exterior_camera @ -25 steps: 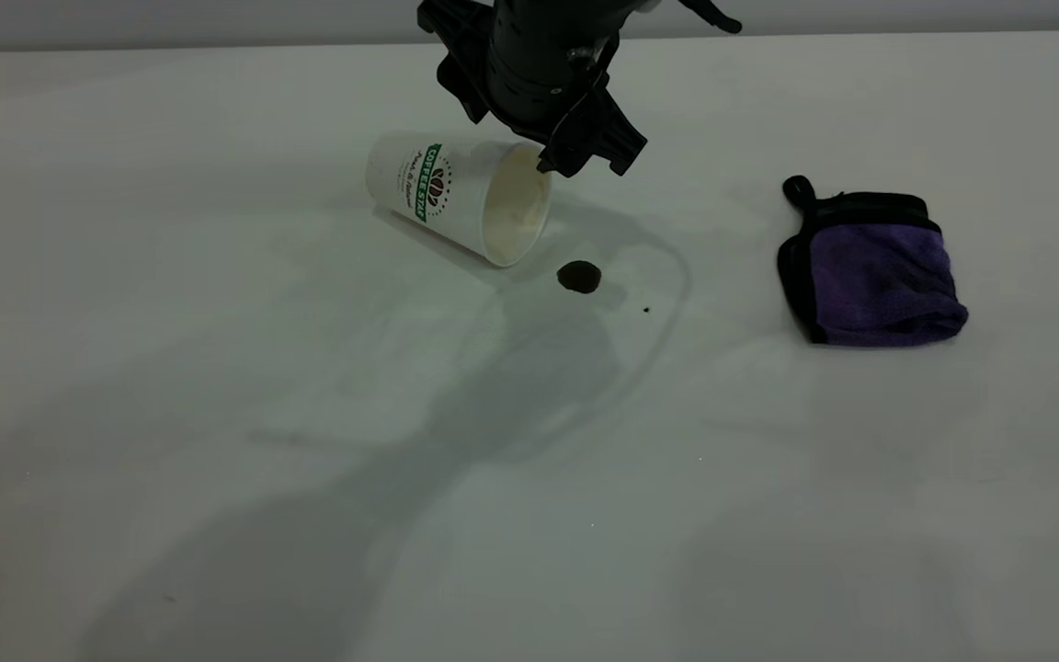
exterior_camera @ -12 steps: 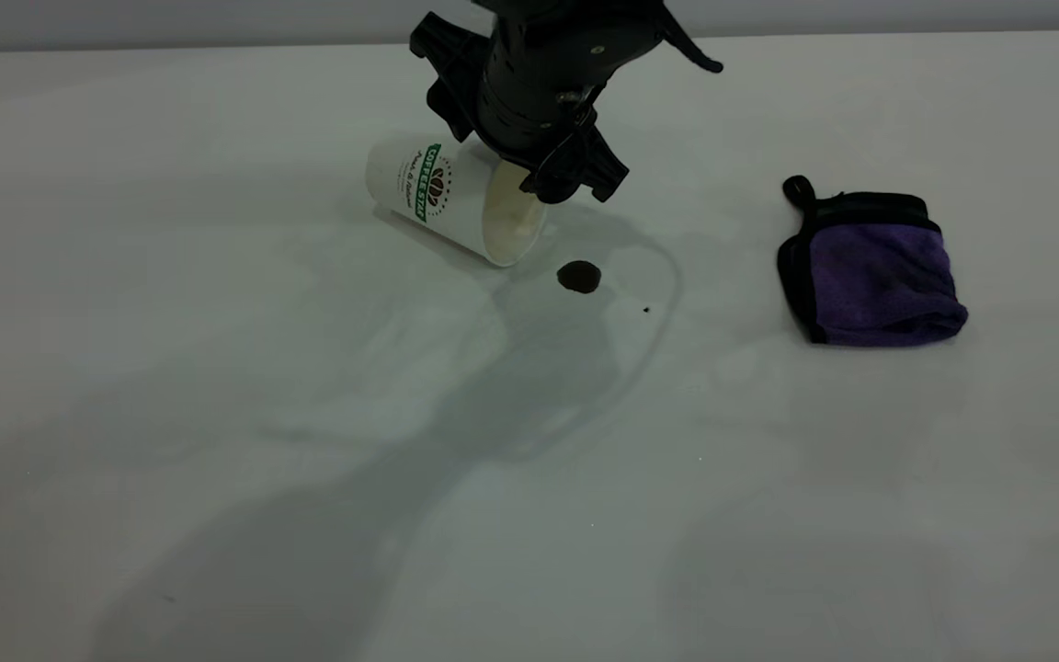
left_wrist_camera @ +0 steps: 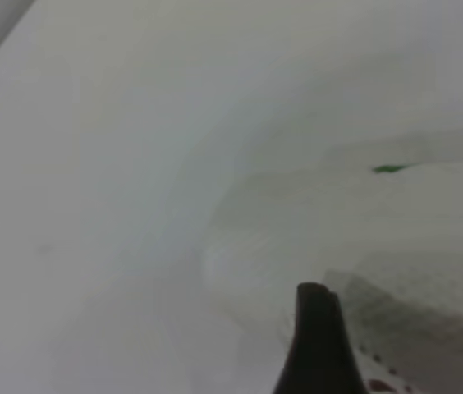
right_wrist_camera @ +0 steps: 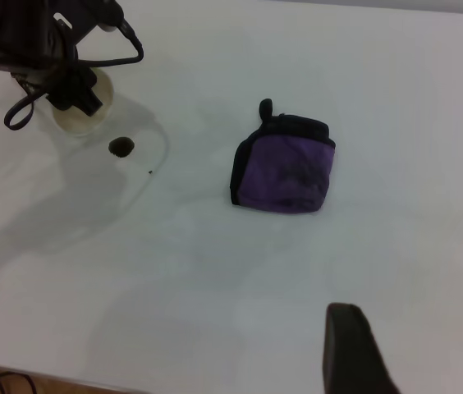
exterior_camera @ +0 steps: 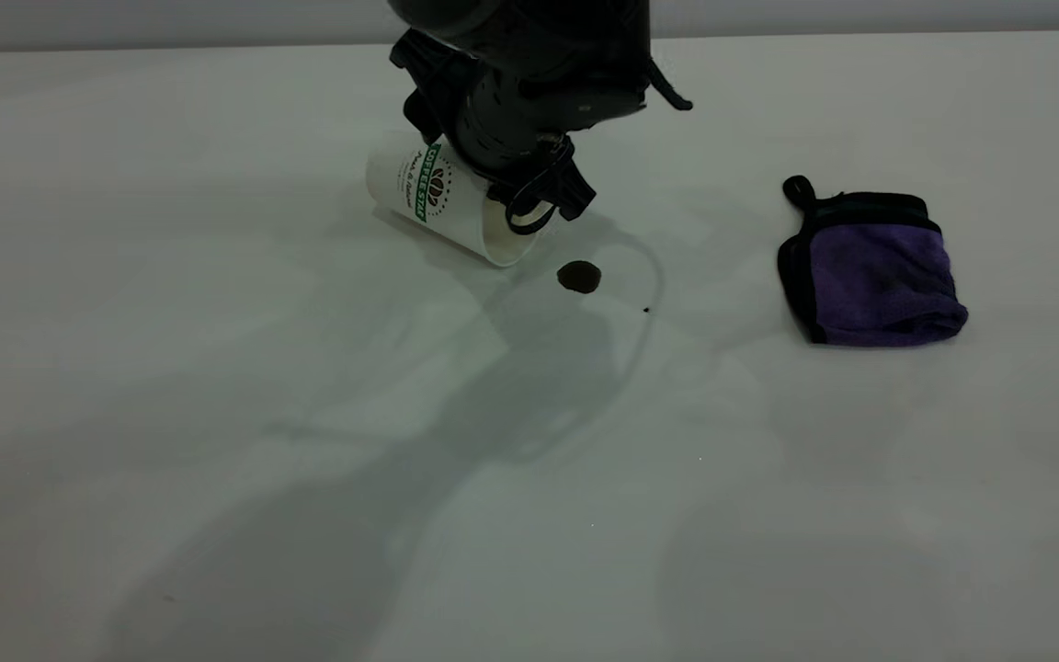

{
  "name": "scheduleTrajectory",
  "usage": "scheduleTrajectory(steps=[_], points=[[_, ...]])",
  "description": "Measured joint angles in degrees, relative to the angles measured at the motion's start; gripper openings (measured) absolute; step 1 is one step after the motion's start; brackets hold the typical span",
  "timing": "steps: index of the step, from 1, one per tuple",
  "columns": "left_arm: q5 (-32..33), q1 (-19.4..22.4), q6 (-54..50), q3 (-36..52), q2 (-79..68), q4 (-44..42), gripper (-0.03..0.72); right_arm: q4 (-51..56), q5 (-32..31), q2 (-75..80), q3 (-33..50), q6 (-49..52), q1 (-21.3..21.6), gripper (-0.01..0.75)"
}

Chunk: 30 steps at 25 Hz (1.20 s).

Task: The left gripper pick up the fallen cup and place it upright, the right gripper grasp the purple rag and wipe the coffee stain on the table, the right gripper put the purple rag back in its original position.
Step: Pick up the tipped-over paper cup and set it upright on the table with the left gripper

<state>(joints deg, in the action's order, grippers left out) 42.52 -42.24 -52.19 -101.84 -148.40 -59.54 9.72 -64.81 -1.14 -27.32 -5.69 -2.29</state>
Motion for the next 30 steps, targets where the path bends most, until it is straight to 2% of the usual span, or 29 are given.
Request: scheduleTrajectory(steps=[4, 7, 11, 13, 17, 20, 23, 30], points=[[0.31, 0.0, -1.79, 0.0, -0.11, -1.55, 0.492, 0.0, 0.0, 0.0, 0.0, 0.0, 0.0, 0.43], [1.3, 0.0, -2.65, 0.0, -0.37, -1.19, 0.348, 0.0, 0.0, 0.0, 0.0, 0.0, 0.0, 0.43], [6.11, 0.0, -1.86, -0.26, -0.43, -0.76, 0.109, 0.0, 0.0, 0.0, 0.0, 0.0, 0.0, 0.43], [7.82, 0.0, 0.28, -0.41, 0.09, -0.76, 0.041, 0.0, 0.0, 0.0, 0.0, 0.0, 0.0, 0.43], [8.34, 0.71, 7.8, -0.41, 2.45, 2.79, 0.005, 0.0, 0.0, 0.0, 0.0, 0.0, 0.0, 0.43], [7.45, 2.82, 17.4, -0.41, 5.99, 11.51, -0.003, 0.0, 0.0, 0.0, 0.0, 0.0, 0.0, 0.43], [7.67, 7.06, 28.84, -0.63, 9.48, 23.9, -0.002, 0.0, 0.0, 0.0, 0.0, 0.0, 0.0, 0.43], [8.35, 20.08, 56.74, -4.18, 10.5, 56.04, -0.003, 0.0, 0.0, 0.0, 0.0, 0.0, 0.0, 0.43]])
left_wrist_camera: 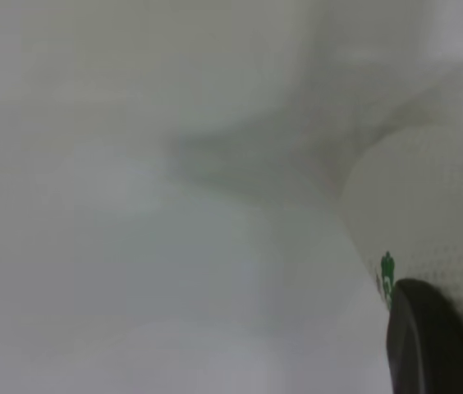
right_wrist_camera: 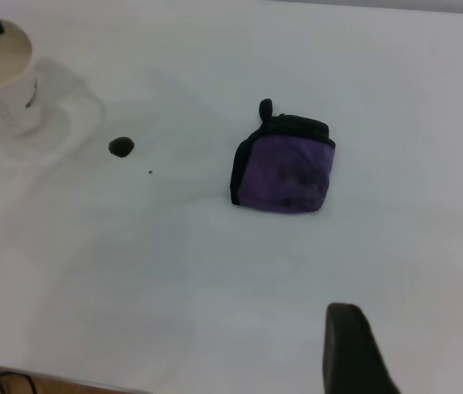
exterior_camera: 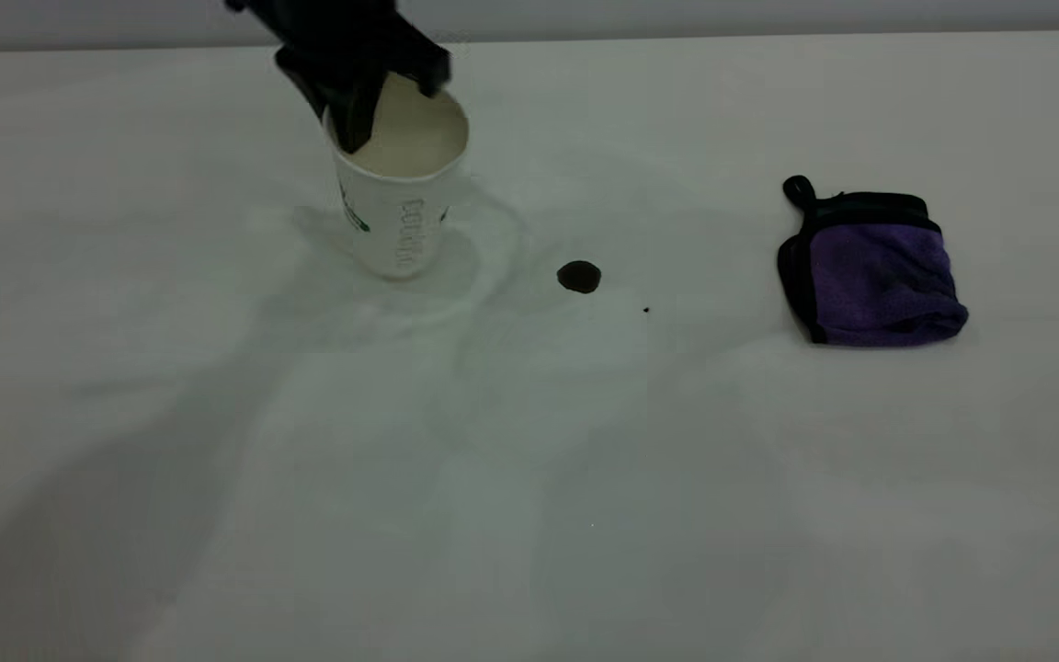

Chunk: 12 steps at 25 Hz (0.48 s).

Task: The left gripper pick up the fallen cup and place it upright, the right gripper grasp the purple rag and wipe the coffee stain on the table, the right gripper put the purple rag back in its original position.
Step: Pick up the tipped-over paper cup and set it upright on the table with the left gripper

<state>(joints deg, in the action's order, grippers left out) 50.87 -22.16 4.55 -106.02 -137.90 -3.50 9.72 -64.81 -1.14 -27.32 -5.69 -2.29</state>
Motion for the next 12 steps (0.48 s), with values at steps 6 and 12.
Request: scheduleTrajectory(steps=[6, 12], points=[[-1.15, 7.49, 13.4, -0.26, -0.24, 14.59, -0.003, 0.0, 0.0, 0.0, 0.0, 0.0, 0.0, 0.43], [-1.57, 8.72, 15.62, -0.32, -1.01, 15.63, -0.002, 0.0, 0.0, 0.0, 0.0, 0.0, 0.0, 0.43]])
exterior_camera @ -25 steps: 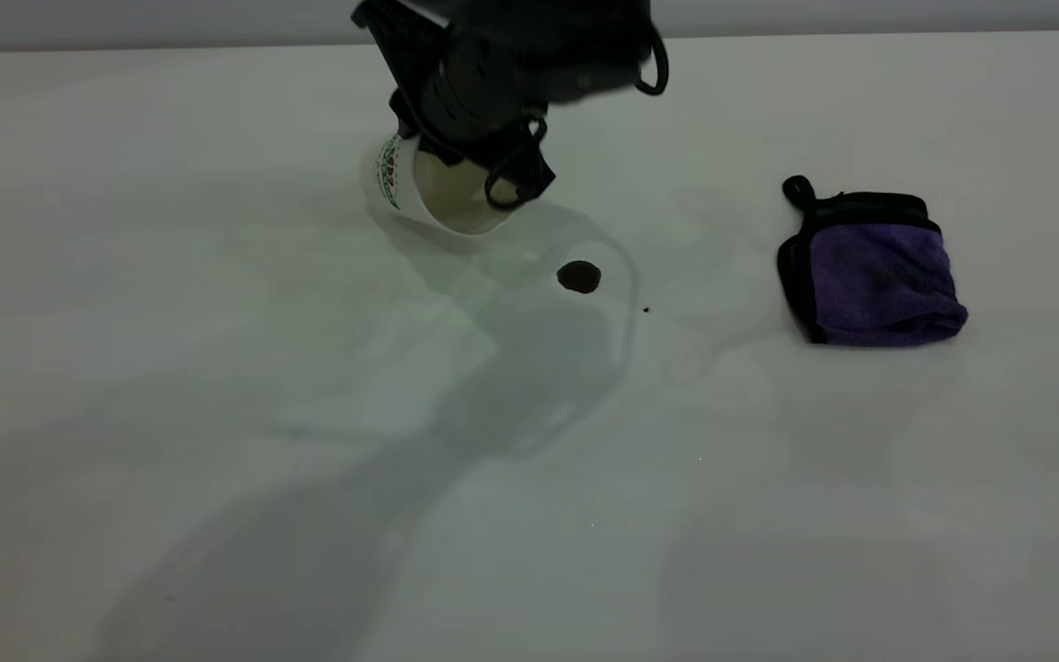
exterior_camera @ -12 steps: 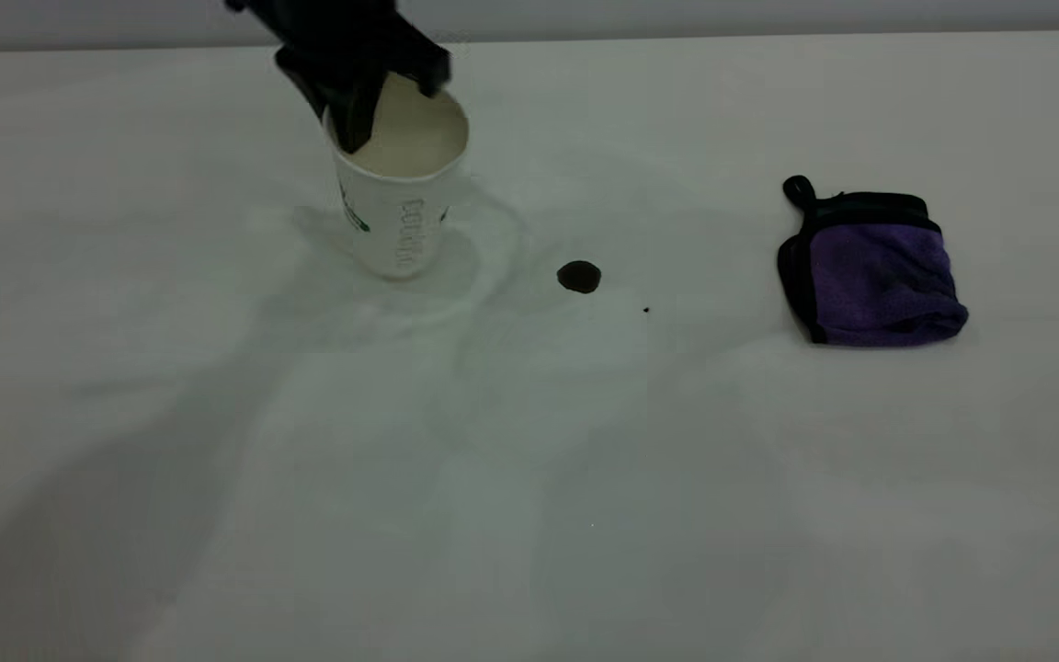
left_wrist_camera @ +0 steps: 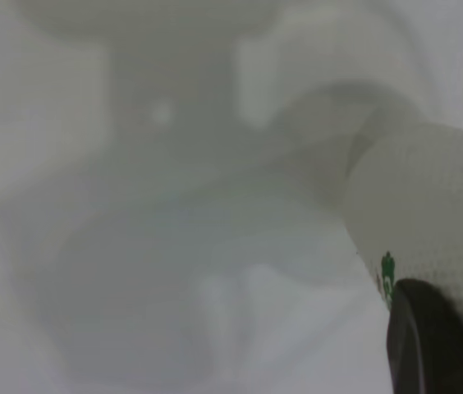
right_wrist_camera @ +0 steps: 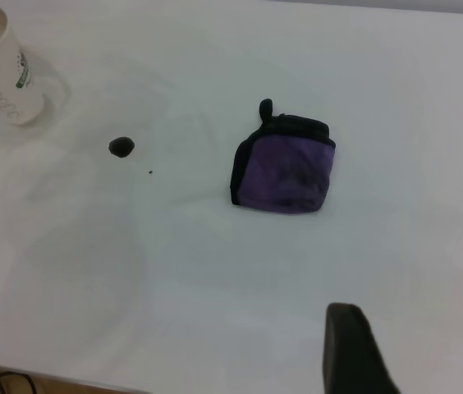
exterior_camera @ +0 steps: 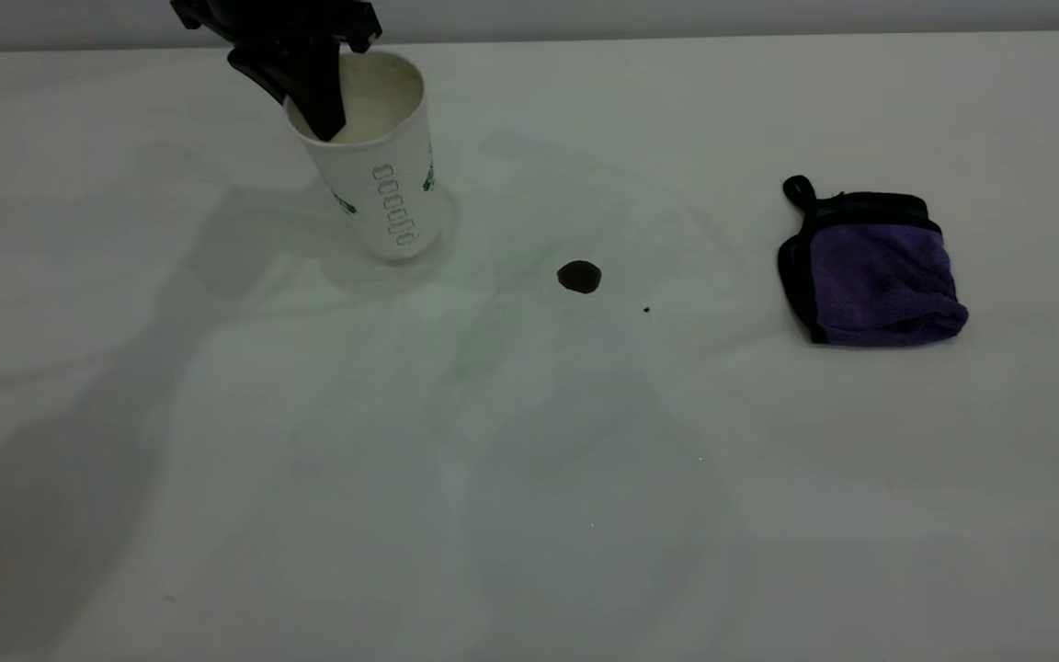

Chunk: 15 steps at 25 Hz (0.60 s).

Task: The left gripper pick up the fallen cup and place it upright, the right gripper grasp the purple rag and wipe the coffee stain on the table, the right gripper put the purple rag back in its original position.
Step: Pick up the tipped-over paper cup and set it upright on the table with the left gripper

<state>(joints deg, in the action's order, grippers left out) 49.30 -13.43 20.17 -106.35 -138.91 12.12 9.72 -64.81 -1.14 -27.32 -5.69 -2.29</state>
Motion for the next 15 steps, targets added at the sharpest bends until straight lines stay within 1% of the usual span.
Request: scheduleTrajectory(steps=[9, 12, 15], points=[[-0.37, -0.06, 0.32, -0.06, -2.6, 0.53, 0.004, 0.0, 0.0, 0.0, 0.0, 0.0, 0.0, 0.43], [-0.37, -0.06, 0.32, -0.06, -2.6, 0.53, 0.028, 0.0, 0.0, 0.0, 0.0, 0.0, 0.0, 0.43], [-0.37, -0.06, 0.26, -0.07, -2.6, 0.57, 0.088, 0.0, 0.0, 0.0, 0.0, 0.0, 0.0, 0.43]])
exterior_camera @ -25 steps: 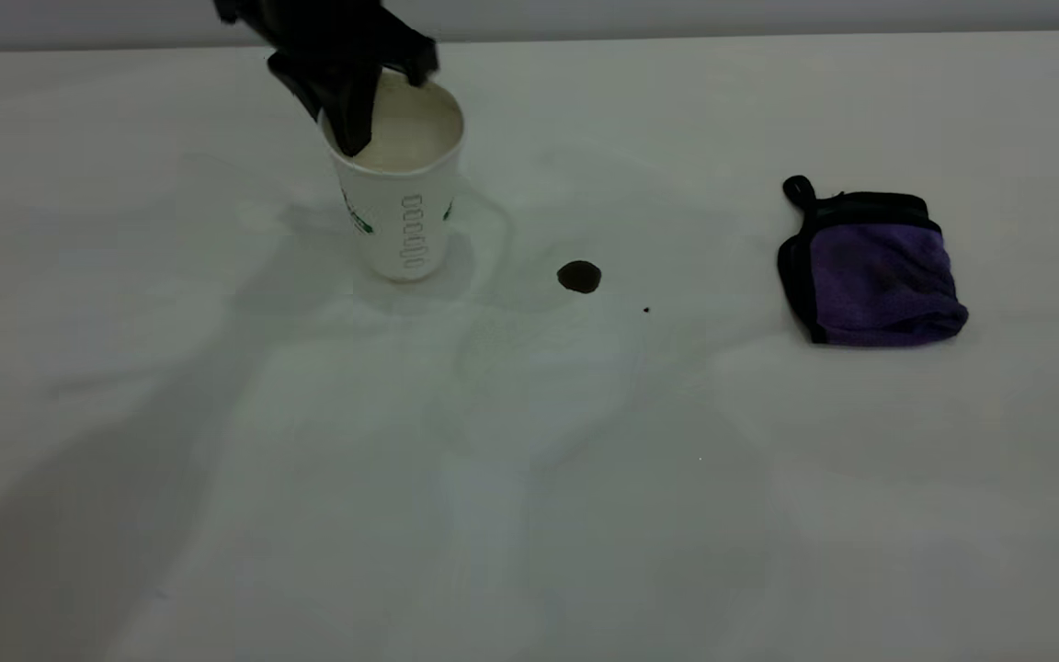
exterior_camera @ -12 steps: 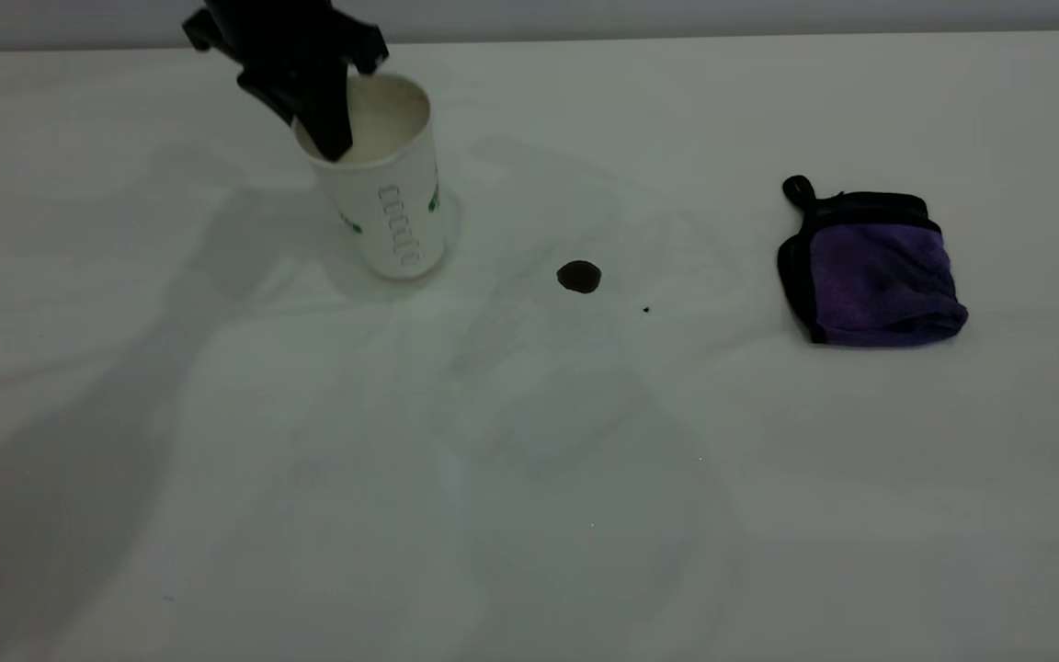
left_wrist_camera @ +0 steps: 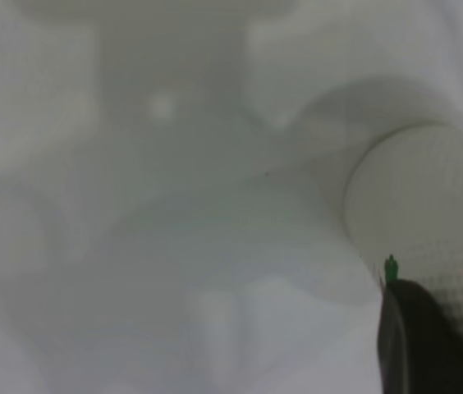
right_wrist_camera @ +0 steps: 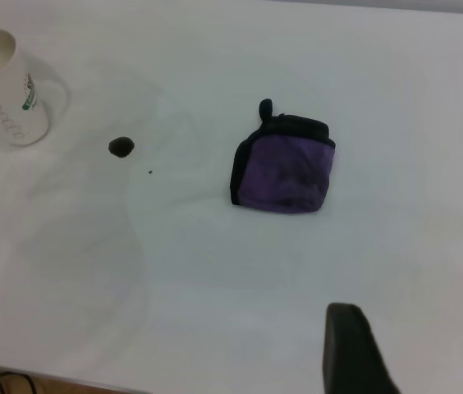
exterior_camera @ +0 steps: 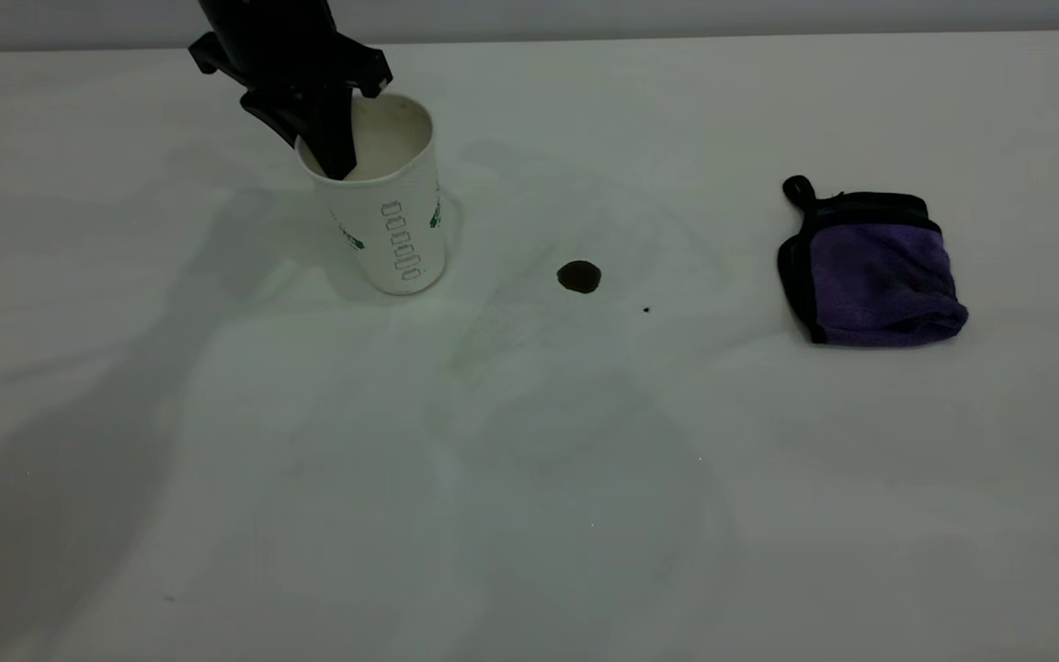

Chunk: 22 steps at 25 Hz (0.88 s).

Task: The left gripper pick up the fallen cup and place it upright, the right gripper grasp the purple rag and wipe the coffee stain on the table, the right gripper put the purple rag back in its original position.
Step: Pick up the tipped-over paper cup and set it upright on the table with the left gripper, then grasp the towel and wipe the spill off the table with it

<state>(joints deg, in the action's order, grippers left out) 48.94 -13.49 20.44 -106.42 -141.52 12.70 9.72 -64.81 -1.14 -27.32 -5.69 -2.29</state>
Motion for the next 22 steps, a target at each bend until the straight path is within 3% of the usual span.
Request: scheduleTrajectory(steps=[7, 10, 15, 22], points=[[3.39, 0.0, -0.36, -4.35, 0.0, 0.12, 0.363, 0.0, 0.0, 0.0, 0.0, 0.0, 0.0, 0.43], [7.47, 0.0, -0.49, -7.76, 0.0, 0.12, 0.442, 0.0, 0.0, 0.0, 0.0, 0.0, 0.0, 0.43], [18.13, 0.0, -0.55, -16.06, 0.0, 0.97, 0.473, 0.0, 0.0, 0.0, 0.0, 0.0, 0.0, 0.43], [18.13, 0.0, -4.57, -26.41, 3.68, 4.64, 0.473, -0.06, 0.0, 0.0, 0.0, 0.0, 0.0, 0.43]])
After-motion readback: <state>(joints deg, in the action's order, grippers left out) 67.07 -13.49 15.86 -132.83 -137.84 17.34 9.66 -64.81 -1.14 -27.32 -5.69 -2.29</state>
